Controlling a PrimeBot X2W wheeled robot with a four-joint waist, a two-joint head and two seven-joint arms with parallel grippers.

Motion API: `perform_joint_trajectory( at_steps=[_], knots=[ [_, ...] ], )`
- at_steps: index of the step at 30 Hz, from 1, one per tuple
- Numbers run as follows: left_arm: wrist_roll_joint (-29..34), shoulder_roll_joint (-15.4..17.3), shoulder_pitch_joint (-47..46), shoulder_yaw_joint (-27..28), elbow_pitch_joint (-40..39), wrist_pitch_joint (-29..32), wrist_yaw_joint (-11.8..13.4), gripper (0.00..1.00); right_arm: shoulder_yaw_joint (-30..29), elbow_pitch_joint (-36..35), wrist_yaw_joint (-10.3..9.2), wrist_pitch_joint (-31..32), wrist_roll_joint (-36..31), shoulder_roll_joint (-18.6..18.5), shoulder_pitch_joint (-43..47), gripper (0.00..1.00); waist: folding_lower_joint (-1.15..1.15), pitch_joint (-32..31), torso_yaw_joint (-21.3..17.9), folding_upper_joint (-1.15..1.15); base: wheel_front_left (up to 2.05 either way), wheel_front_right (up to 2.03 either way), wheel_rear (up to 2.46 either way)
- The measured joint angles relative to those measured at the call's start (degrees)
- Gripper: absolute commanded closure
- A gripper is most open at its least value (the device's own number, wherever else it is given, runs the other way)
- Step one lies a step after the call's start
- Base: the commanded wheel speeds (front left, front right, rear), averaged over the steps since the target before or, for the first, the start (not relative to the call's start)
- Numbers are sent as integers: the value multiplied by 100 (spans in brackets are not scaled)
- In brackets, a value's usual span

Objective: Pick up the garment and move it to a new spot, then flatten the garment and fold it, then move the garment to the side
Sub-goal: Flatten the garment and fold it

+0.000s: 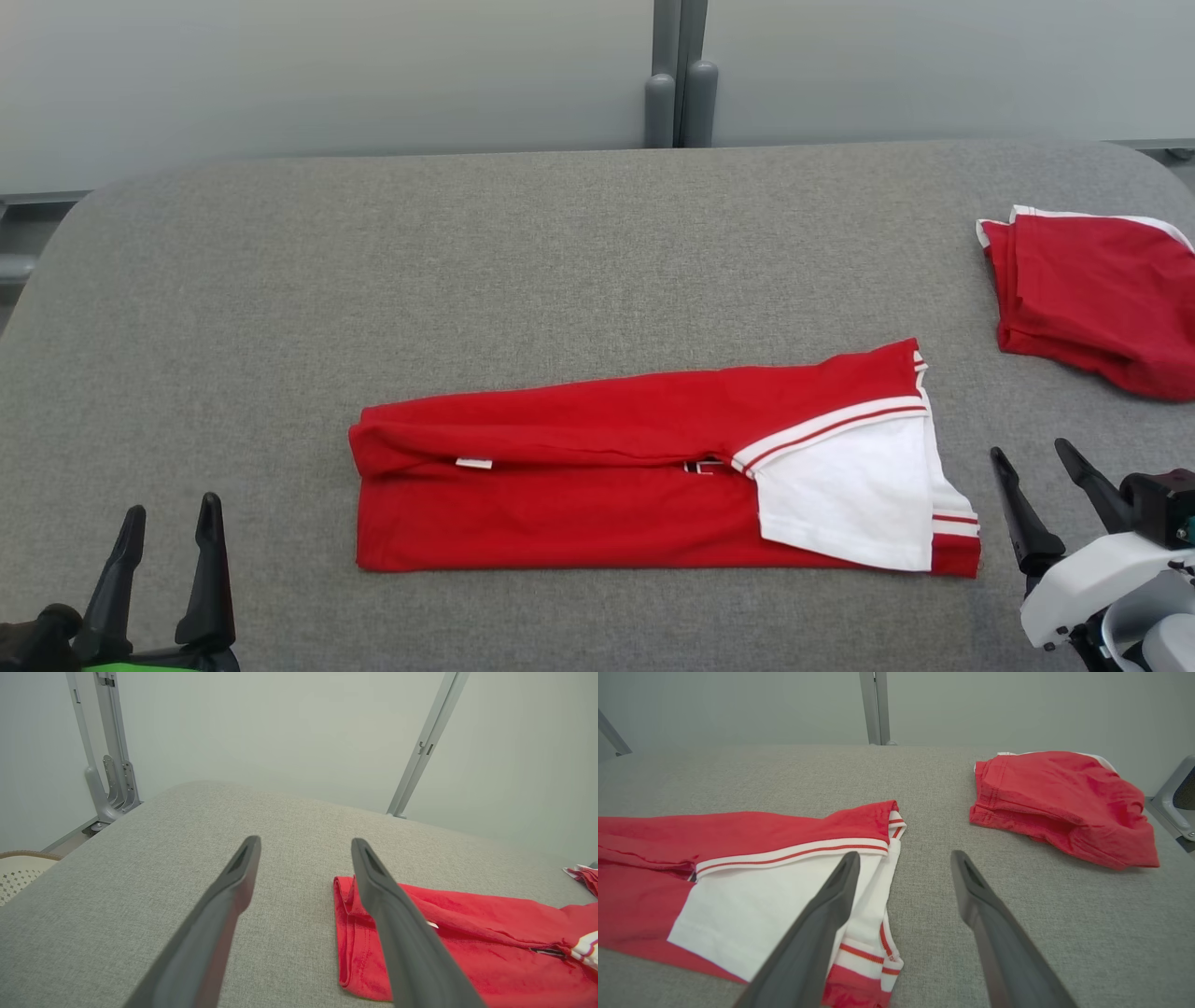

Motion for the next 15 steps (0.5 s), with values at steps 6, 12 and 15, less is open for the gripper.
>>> perform_joint_trajectory(
  at_steps=[6,12,15],
  knots=[
    [98,-11,141,1,-141,0,-70,0,1,68,1,-1,-2,27,-13,0,0,15,-5,0,0,0,0],
    [100,-49,211,0,-377,0,-77,0,10,218,27,0,19,63,-240,0,0,169,-11,0,0,0,0],
    [171,-55,211,-96,-461,0,-99,0,3,367,93,32,109,129,-431,0,0,297,0,0,0,0,0]
  ],
)
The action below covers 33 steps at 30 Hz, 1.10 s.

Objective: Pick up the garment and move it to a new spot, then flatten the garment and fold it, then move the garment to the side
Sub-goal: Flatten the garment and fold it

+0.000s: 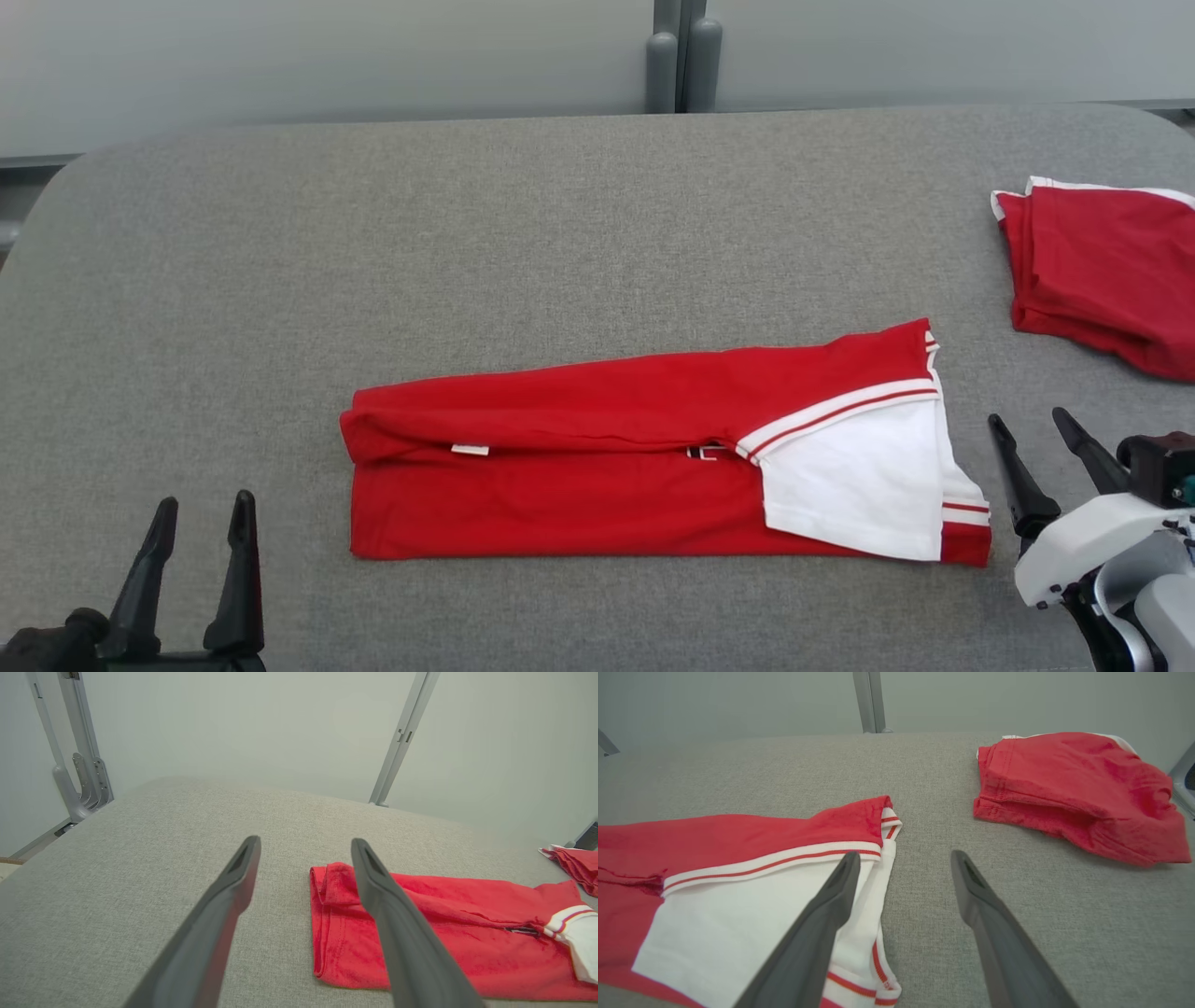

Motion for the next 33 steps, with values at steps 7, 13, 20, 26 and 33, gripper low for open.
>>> perform_joint_trajectory(
  at_steps=[7,13,20,26,33],
  knots=[
    [45,-4,-16,-176,-114,0,-86,0,35,554,119,279,190,203,-336,0,0,342,108,0,0,0,0],
    [79,-46,-140,-192,-130,0,-85,0,185,1032,272,426,290,476,-559,0,0,529,311,0,0,0,0],
    [87,-130,-147,-143,-143,0,-84,0,230,1434,469,514,400,606,-787,0,0,618,397,0,0,0,0],
    [87,-152,-147,-126,-142,0,-82,0,167,1629,676,653,658,657,-910,69,0,643,376,0,0,0,0],
    [87,-248,-148,-82,-126,0,-80,0,-77,1761,1156,1038,1488,877,-1113,100,0,647,305,0,0,0,0]
  ],
)
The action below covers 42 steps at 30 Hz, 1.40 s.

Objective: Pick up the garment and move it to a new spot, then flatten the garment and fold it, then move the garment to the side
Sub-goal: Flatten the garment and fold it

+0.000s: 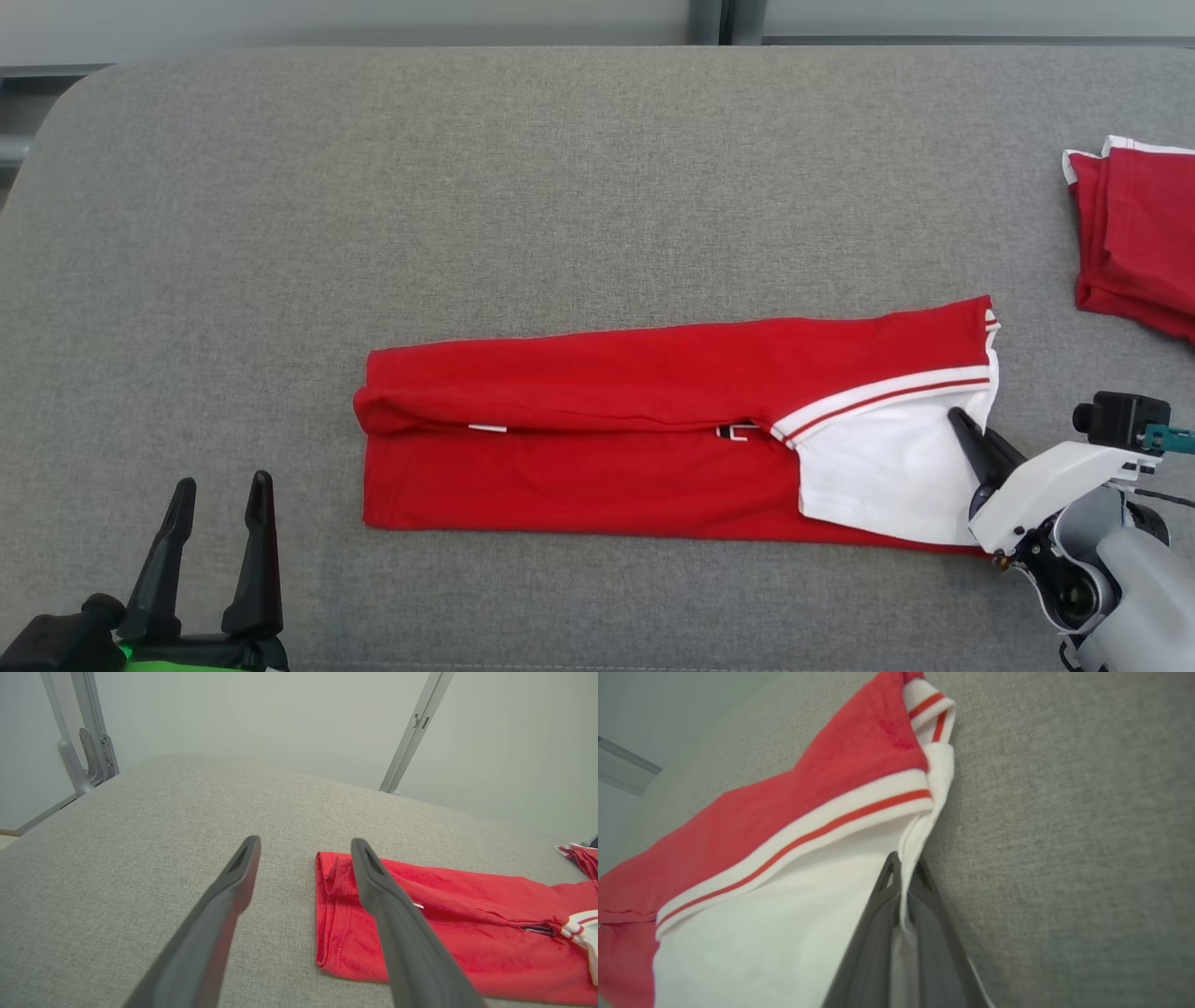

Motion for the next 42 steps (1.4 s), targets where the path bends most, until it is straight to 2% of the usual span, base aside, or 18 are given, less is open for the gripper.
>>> perform_joint_trajectory(
  at_steps=[5,15,19,23,26,32,35,42],
  knots=[
    [0,-58,0,12,5,0,1,0,-219,4,69,153,245,-101,-169,100,0,-33,-99,0,0,0,0],
    [0,-165,-3,0,48,0,-3,0,-866,77,70,354,575,-1217,-259,100,0,-130,-257,0,0,0,0],
    [0,-197,-3,2,57,0,-5,0,-902,-199,71,394,575,-1392,-270,100,0,-153,-275,0,0,0,0],
    [10,-212,-4,-40,98,0,-59,0,-623,-853,79,485,567,-1290,-520,100,0,-167,-286,0,0,0,0],
    [46,-218,-18,-154,153,0,-109,0,-249,-1424,122,633,563,-1020,-769,100,0,-172,-273,0,0,0,0],
    [127,-226,-324,-452,275,0,-253,0,983,-2186,123,1098,323,-409,-857,100,0,-192,-126,0,0,0,0],
    [191,-240,-456,-578,358,1,-288,0,1350,-2227,122,1154,261,-23,-857,100,0,-209,-8,0,0,0,0],
    [191,-269,-525,-692,478,1,-308,0,1644,-1769,122,1180,-94,234,-842,100,0,-240,336,0,0,0,0]
  ],
)
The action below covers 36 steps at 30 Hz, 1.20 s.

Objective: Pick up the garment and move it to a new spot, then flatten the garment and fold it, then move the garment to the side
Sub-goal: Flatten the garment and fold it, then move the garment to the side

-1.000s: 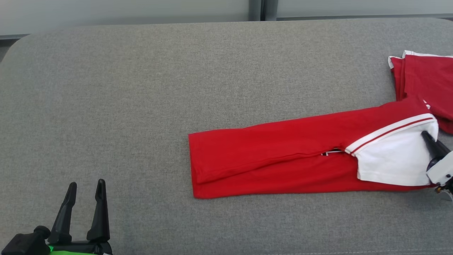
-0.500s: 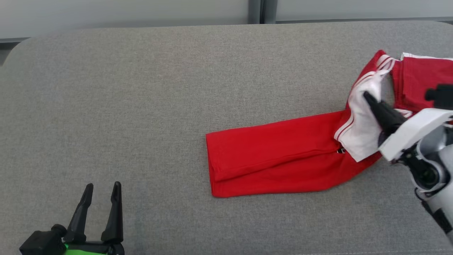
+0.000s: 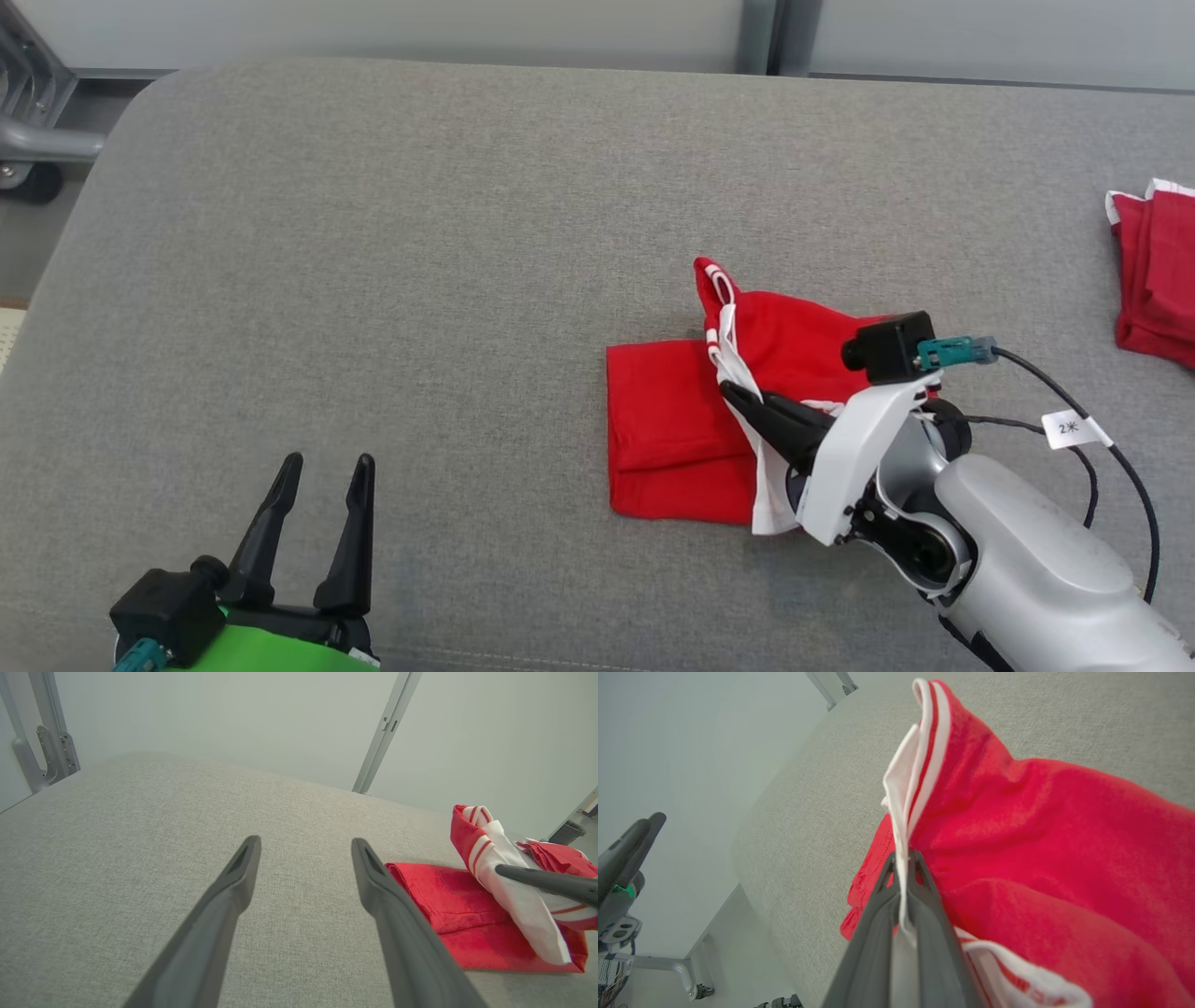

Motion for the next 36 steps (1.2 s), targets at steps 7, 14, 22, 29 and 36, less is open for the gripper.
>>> perform_joint_trajectory(
  at_steps=[7,14,22,29,36],
  knots=[
    [-1,2,1,153,110,0,1,0,209,291,0,69,-134,289,-18,100,0,32,263,0,0,0,0],
    [-2,1,0,194,149,0,0,0,356,466,0,70,-282,450,-196,0,0,37,188,0,0,0,0],
    [-11,29,1,334,234,0,0,0,461,-144,1,-121,-330,480,-352,0,0,-19,-33,0,0,0,0],
    [-56,19,2,359,211,0,0,0,-260,-219,-192,-311,-297,-322,-304,0,0,-49,-273,0,0,0,0],
    [-64,-7,0,241,148,0,-43,0,-824,267,-422,-392,154,-736,303,0,0,53,-389,0,0,0,0]
  ],
)
